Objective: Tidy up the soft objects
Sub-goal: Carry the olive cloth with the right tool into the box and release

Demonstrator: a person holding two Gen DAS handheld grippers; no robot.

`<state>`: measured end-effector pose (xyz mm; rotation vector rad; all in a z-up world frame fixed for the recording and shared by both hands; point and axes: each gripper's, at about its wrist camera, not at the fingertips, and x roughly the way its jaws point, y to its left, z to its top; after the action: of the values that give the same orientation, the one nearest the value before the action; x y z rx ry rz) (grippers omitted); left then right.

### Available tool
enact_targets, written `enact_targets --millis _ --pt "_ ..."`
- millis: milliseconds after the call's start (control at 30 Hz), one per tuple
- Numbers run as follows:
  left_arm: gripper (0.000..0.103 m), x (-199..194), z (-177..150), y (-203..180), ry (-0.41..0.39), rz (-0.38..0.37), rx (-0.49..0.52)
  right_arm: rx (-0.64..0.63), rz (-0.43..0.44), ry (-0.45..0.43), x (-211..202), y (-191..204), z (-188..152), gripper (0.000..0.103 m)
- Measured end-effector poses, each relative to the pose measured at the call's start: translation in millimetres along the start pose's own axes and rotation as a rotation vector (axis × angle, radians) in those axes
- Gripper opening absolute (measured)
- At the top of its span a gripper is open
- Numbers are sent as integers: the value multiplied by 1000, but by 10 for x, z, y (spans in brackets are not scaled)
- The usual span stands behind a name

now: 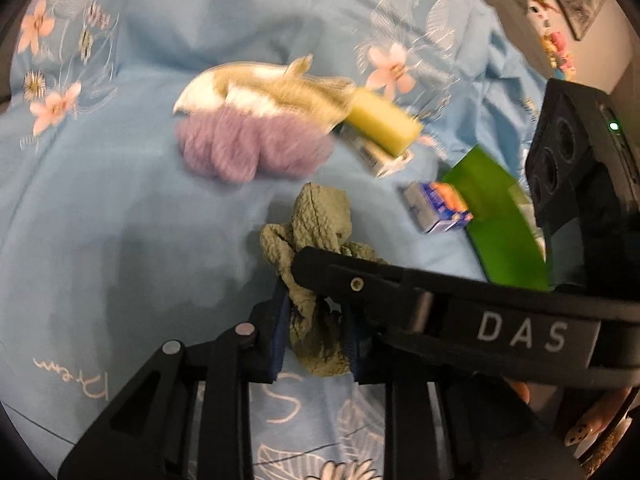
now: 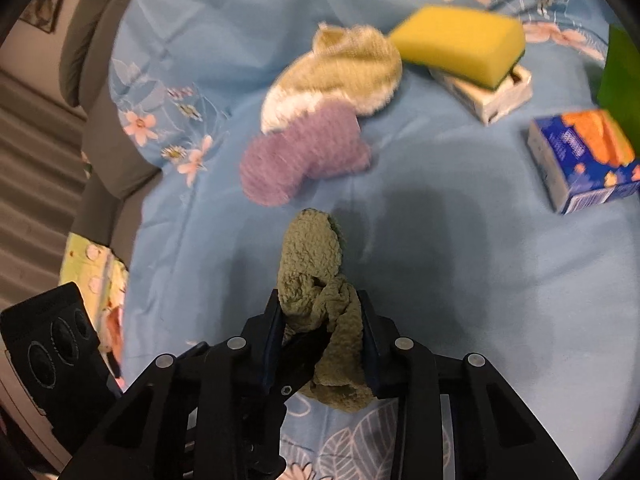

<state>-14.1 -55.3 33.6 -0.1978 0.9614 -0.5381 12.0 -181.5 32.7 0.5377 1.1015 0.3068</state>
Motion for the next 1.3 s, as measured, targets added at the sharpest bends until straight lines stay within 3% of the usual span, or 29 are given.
enact_targets --millis 267,400,600,933,1200,1300 --pt "17 -207 206 -464 -146 -23 89 -28 21 -185 -674 48 96 37" --pt "15 -158 361 -815 -172 -83 126 8 -19 -305 -1080 -135 166 37" --pt "15 -28 546 -1504 -201 -197 280 103 -67 -486 -1756 -581 205 37" --pt "15 471 571 -2525 -90 -355 480 322 -183 -651 -2366 -1442 27 37" --pt "15 981 430 -2887 79 -394 496 531 -234 -614 -2385 -2097 -64 37" --pt "15 1029 381 -2933 76 -362 530 563 -222 -592 -2320 -2217 -48 37"
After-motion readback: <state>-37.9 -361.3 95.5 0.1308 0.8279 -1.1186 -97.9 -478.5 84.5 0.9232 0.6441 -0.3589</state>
